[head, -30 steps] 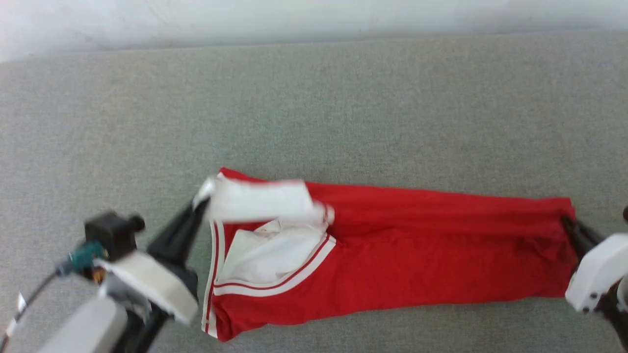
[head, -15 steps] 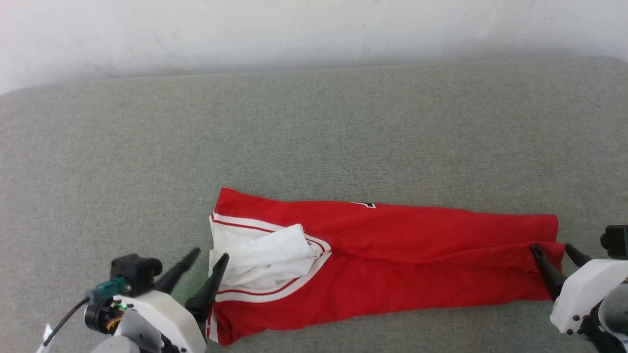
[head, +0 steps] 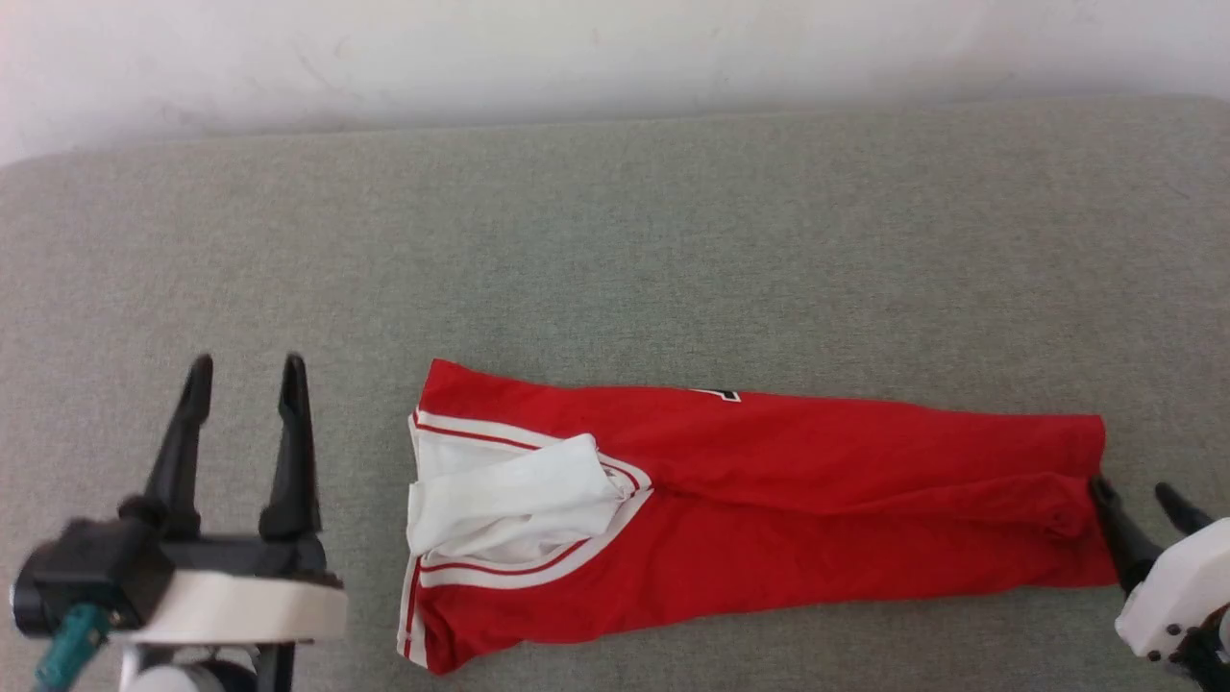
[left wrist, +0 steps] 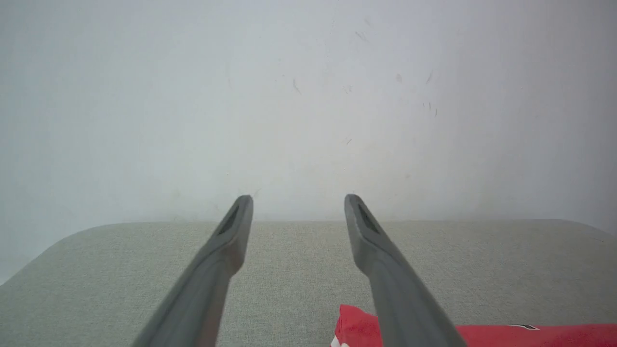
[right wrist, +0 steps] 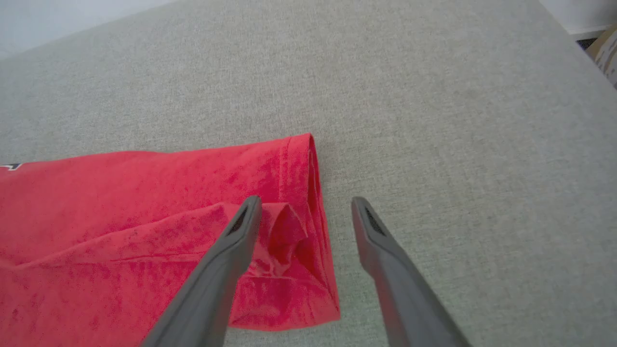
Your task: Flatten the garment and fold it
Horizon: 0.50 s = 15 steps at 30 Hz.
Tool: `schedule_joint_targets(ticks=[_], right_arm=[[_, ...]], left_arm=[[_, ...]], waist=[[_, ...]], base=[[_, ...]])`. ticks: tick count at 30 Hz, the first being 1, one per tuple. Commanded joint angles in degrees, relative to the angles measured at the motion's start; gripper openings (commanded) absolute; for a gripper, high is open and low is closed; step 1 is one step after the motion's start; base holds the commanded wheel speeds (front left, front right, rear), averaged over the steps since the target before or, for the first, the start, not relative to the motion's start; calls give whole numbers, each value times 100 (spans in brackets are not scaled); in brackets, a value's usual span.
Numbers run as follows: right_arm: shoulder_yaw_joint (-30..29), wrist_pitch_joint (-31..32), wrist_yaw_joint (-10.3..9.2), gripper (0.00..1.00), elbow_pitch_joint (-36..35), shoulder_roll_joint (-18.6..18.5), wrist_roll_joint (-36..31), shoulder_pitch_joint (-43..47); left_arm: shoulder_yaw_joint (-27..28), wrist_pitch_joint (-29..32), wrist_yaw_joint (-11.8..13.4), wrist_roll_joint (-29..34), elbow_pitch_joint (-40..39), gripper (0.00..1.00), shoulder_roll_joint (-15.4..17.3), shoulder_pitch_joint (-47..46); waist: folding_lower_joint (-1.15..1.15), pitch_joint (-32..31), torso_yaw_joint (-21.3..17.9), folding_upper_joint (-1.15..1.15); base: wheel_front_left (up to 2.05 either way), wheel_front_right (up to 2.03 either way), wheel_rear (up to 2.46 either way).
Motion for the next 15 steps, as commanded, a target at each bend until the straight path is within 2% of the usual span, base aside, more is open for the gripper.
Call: schedule_joint_targets(ticks=[1, 7, 12, 13, 14, 15], right_arm=[[9, 67, -4, 100, 30, 53, -49, 28], [-9, 401, -4, 100, 308, 172, -106, -73], [-19, 719, -4, 100, 625, 229, -171, -138], [-21, 788, -4, 86, 669, 251, -157, -148], [-59, 837, -4, 39, 709, 289, -146, -162], [-87, 902, -4, 7, 751, 327, -148, -172]], left_arm=[[48, -24, -42, 128, -27, 100, -108, 173], [257, -25, -429, 516, 65, 100, -517, 302], [348, -25, -688, 771, 234, 100, -672, 232], [365, -25, -726, 812, 262, 100, -699, 222], [380, -25, -758, 839, 293, 100, -729, 217], [396, -25, -792, 858, 322, 100, -759, 212]], waist=[[0, 101, 68, 0], [0, 289, 198, 0], [0, 360, 272, 0], [0, 365, 281, 0], [0, 367, 289, 0], [0, 366, 297, 0]], base=[[0, 0, 0], [0, 0, 0], [0, 0, 0], [0, 0, 0], [0, 0, 0], [0, 0, 0]])
